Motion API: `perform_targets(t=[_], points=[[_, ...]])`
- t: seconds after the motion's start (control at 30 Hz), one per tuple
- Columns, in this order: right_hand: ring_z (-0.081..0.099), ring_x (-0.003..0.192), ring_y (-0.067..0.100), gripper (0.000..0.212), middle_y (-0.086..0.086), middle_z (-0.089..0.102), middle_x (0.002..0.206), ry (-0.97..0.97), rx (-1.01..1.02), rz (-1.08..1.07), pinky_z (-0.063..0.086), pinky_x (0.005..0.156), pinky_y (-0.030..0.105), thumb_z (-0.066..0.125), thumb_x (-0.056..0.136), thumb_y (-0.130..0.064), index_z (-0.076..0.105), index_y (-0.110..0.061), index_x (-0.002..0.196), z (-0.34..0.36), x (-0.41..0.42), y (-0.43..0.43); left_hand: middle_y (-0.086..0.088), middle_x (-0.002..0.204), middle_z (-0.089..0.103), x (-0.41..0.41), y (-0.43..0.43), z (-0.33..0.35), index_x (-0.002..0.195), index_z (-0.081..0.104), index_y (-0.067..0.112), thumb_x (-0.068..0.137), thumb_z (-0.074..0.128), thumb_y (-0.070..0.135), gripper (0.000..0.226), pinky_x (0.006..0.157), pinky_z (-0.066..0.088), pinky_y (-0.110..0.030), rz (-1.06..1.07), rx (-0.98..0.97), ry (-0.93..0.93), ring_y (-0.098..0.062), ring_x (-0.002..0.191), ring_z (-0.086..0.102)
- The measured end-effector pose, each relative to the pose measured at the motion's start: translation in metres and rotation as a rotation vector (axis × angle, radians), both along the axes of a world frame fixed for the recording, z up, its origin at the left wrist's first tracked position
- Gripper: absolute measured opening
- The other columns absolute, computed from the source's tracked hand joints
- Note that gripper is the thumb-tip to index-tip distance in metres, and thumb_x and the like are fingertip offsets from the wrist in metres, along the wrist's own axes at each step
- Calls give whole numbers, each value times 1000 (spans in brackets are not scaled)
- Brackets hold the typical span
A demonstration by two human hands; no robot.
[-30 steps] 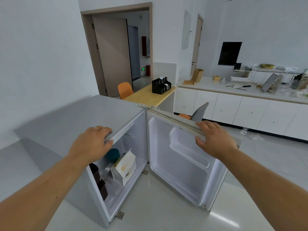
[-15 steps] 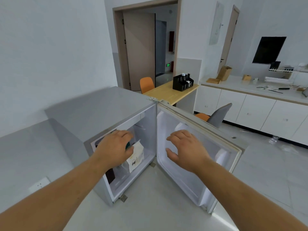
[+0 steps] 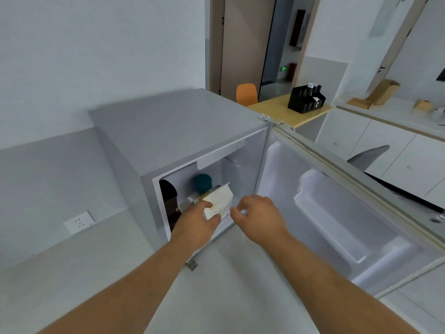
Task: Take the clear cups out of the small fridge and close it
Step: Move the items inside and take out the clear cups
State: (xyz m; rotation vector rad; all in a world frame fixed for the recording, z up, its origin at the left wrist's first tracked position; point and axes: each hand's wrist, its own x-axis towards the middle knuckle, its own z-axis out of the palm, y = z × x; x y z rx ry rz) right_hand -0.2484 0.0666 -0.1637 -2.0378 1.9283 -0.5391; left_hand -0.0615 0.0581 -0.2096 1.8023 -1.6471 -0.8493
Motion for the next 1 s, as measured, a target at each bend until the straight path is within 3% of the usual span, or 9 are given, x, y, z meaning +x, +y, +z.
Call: perform_targets(t=[0.13,0.2,0.27,0.33,0.43,0.57,0.7,0.83,1.0], points=[[61,73,11,34,-5,68,78,-244,161,-133,51,62,30,58,92,-52,67,-22,80,-38,20,-41,0,139,59,-7,-38,-51,132,55,28,95,66,39,40,68,41,-15,154,129,317,-19,115,58],[54,62,12,40,0,61,67,-331,221,-169,42,56,30,59,94,-46,61,-13,72,-57,30,-63,-2,141,59,-6,-57,-76,133,53,23,96,65,32,40,75,45,-20,242,181,443,-20,121,58],[47,56,14,43,-2,50,59,-377,292,-165,37,55,31,59,95,-42,51,-17,62,-73,39,-85,-2,140,59,-4,-74,-98,134,52,22,95,63,28,41,92,49,-34,316,216,512,-22,122,58],[50,59,16,40,-4,53,61,-436,351,-189,40,57,30,58,93,-47,55,-21,63,-88,47,-107,-2,134,62,-4,-88,-116,133,52,22,95,60,26,40,96,51,-41,405,235,559,-24,118,60],[58,69,17,43,-1,60,71,-418,386,-240,40,57,30,56,94,-52,62,-14,76,-109,59,-138,-8,123,66,-3,-105,-136,131,56,15,95,56,18,35,80,50,-34,505,205,612,-28,106,64],[58,69,13,44,-4,61,72,-418,412,-257,36,54,28,55,94,-58,63,-17,79,-131,67,-162,10,102,61,-3,-114,-150,119,58,24,96,53,18,25,59,43,-10,575,208,662,-2,87,57],[63,68,17,48,-2,65,67,-509,378,-282,43,57,29,57,92,-58,65,-15,72,-137,71,-172,11,109,66,-4,-113,-155,119,61,25,76,52,34,45,70,45,-23,529,222,686,-3,96,62],[69,70,18,43,-3,71,72,-565,341,-276,56,63,38,61,88,-58,70,-18,74,-134,72,-180,14,104,69,-3,-117,-158,109,63,29,78,57,36,31,63,46,-15,529,212,681,7,85,64],[72,81,21,23,-3,74,91,-579,397,-224,62,79,47,63,88,-40,71,-18,92,-136,70,-188,13,98,71,-5,-123,-157,102,63,31,74,52,37,30,61,46,-13,533,202,683,0,86,65]])
